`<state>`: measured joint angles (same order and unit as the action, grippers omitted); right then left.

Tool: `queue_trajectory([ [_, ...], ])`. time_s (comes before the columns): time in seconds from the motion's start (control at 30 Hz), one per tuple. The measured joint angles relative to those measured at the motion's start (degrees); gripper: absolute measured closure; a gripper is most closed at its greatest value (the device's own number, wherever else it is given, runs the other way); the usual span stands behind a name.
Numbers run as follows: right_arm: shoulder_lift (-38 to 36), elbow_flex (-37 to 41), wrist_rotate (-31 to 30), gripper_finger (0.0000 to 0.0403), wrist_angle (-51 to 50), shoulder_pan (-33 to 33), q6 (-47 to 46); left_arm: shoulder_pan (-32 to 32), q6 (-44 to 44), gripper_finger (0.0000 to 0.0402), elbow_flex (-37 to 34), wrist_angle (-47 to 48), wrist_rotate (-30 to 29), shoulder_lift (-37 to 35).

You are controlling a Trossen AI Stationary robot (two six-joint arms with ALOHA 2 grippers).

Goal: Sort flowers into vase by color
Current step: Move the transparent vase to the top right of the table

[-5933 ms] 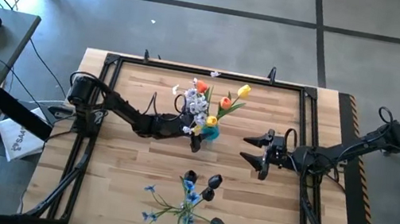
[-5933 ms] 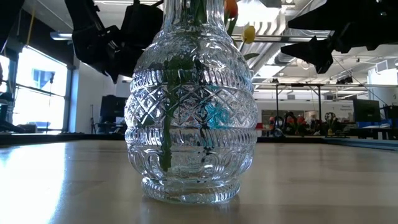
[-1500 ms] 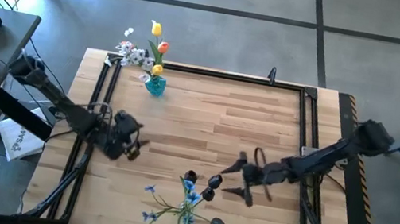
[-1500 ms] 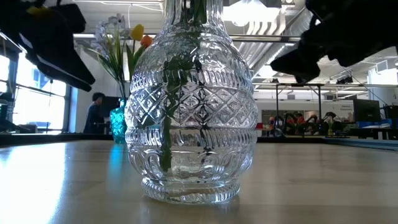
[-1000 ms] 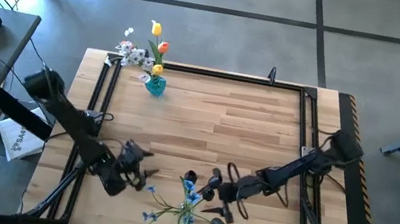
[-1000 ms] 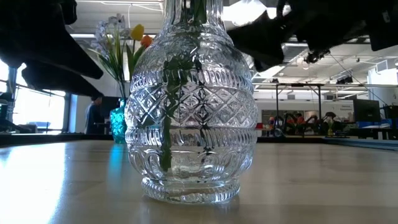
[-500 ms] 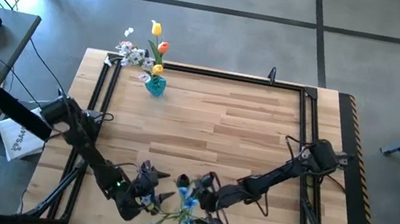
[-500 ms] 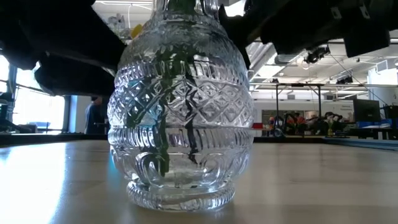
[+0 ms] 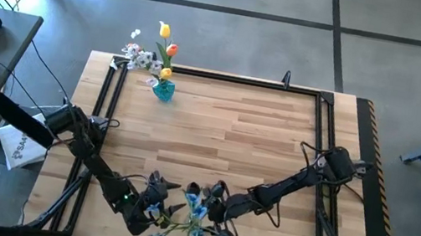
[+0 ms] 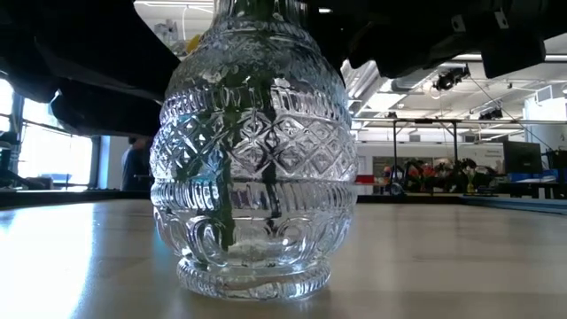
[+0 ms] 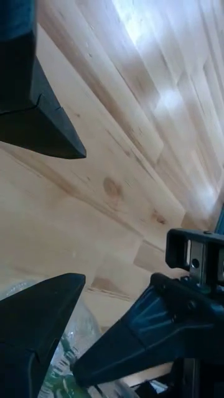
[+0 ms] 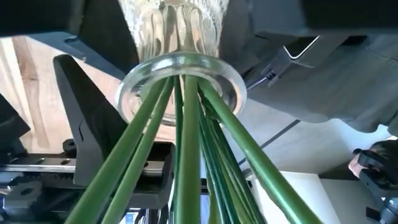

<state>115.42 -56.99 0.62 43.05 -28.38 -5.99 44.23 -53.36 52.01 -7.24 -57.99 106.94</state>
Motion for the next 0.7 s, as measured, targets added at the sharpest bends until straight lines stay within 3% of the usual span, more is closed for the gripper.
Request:
queue_trajectory([
  [0.23, 0.0, 0.0, -1.9, 0.0271, 0.0, -0.1, 0.5, 0.0, 0.1, 0.0096, 0.0, 0.1, 0.3, 0.0],
  [0.33, -0.8, 0.5, -5.3, 0.0274, -0.4, -0.8, 0.5, 0.1, 0.3, 0.0096, 0.0, 0.1, 0.7, 0.0],
  [0.5, -7.3, 8.0, -15.1, 0.0274, -0.9, -2.2, 0.9, 0.1, 1.0, 0.0096, 0.0, 0.1, 0.8, 0.0],
  [0.7, -23.4, 24.7, -31.1, 0.0274, -0.4, -1.6, -0.5, 0.2, 1.1, 0.0096, 0.0, 0.1, 0.8, 0.0],
])
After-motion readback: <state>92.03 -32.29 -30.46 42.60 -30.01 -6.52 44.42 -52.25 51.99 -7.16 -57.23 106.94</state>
